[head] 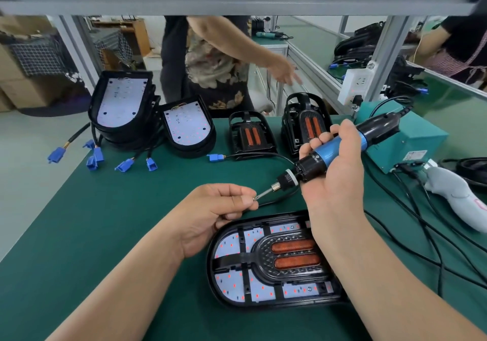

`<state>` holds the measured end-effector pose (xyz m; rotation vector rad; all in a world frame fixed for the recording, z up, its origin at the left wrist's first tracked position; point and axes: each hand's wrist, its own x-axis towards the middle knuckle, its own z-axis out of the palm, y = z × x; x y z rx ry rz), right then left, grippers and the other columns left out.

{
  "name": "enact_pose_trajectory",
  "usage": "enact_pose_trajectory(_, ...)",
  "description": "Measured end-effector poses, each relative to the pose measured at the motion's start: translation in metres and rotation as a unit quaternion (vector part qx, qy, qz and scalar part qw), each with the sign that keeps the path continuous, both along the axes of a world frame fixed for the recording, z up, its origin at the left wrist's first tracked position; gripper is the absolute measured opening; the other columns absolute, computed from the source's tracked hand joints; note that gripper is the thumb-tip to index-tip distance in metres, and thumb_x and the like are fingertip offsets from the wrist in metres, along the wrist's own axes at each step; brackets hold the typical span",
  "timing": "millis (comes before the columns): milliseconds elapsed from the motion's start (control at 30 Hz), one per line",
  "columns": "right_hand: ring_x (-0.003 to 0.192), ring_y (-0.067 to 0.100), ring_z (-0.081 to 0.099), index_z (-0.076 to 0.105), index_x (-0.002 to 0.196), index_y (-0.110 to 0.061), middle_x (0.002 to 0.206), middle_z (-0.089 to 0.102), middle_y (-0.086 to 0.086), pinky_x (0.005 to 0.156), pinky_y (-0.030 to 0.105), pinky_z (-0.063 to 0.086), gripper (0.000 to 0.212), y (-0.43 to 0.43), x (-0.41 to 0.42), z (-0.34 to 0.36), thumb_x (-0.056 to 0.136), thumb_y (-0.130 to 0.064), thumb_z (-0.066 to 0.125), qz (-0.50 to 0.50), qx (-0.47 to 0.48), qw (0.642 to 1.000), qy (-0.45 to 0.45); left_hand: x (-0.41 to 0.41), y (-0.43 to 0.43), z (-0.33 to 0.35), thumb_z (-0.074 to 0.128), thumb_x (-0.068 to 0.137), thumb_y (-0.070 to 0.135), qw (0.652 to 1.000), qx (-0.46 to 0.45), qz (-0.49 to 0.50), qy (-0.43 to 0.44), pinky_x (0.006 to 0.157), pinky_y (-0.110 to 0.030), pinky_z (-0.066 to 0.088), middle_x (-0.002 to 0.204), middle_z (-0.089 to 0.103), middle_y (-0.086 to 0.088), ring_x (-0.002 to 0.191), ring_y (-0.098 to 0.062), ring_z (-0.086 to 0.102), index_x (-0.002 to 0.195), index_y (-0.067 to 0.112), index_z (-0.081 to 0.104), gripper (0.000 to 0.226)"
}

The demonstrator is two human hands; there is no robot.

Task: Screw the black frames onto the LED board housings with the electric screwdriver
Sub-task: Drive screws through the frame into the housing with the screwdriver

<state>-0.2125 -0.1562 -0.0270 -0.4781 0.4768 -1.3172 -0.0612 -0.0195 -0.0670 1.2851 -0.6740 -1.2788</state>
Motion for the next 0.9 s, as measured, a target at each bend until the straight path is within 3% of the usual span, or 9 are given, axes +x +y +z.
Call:
enact_pose_trajectory(200, 0.068, 0.014, 0.058, 0.06, 0.101, -0.015, 0.079, 0.059, -0.002, 0.075, 0.03, 0.056, 0.019, 0.0013, -0.0012, 0.0002, 0.099, -0.03, 0.071, 0.002, -0.019, 1.0, -0.008, 0.0007, -0.0006, -0.0016, 0.074, 0.089, -0.001, 1.0, 0.007, 0.004, -0.003, 0.044, -0.011, 0.029, 0.098, 0.078, -0.015, 0.052, -0.003, 0.043, 0.102, 0.002, 0.074, 0.014)
enact_pose_trajectory(900, 0.071, 0.012, 0.059, 0.058, 0.108, -0.015, 0.081, 0.06, -0.004, 0.081, 0.031, 0.055, 0.019, 0.0062, -0.0012, -0.0013, 0.104, -0.031, 0.068, 0.004, -0.058, 0.998, 0.022, -0.0029, 0.0011, 0.0015, 0.074, 0.088, -0.005, 1.0, 0.019, 0.014, 0.01, 0.043, -0.012, 0.029, 0.093, 0.078, -0.014, 0.05, -0.004, 0.041, 0.105, -0.002, 0.072, 0.018)
